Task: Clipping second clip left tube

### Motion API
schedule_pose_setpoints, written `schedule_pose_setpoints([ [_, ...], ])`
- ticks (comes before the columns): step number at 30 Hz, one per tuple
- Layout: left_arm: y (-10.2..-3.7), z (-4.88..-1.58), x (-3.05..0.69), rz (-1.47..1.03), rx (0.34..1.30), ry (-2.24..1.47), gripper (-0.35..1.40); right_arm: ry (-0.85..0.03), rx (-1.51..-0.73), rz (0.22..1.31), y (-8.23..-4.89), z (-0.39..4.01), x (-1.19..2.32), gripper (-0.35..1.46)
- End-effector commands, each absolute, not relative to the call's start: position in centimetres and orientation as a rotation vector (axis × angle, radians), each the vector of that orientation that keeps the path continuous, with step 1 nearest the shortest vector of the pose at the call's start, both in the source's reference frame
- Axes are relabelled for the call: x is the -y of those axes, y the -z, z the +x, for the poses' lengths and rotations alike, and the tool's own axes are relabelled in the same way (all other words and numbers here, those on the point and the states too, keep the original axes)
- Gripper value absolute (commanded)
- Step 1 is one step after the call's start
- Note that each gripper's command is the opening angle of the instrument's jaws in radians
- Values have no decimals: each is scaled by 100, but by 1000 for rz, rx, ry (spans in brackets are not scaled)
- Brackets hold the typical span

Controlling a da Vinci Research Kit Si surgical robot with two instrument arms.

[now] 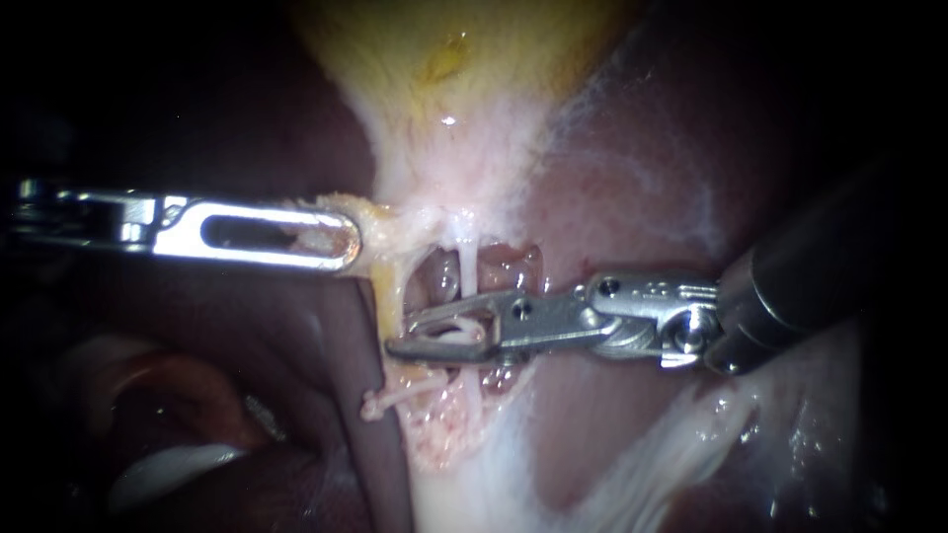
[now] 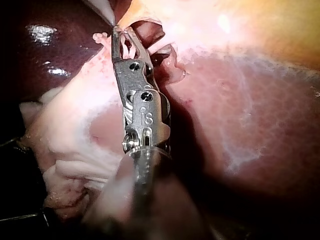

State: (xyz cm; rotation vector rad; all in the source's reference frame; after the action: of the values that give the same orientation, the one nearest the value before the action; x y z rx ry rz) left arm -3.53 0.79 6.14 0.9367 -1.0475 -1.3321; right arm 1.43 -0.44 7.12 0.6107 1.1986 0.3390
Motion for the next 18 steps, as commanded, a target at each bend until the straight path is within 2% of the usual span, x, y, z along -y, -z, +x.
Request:
schedule_pose_setpoints([
  [1, -613, -353, -79, 937, 1047, 1332, -35, -339, -1199, 611, -712, 144, 44, -11],
  [18, -613, -354, -79, 937, 1047, 1332, -35, -333, -1200, 611, -715, 151, 48, -8],
])
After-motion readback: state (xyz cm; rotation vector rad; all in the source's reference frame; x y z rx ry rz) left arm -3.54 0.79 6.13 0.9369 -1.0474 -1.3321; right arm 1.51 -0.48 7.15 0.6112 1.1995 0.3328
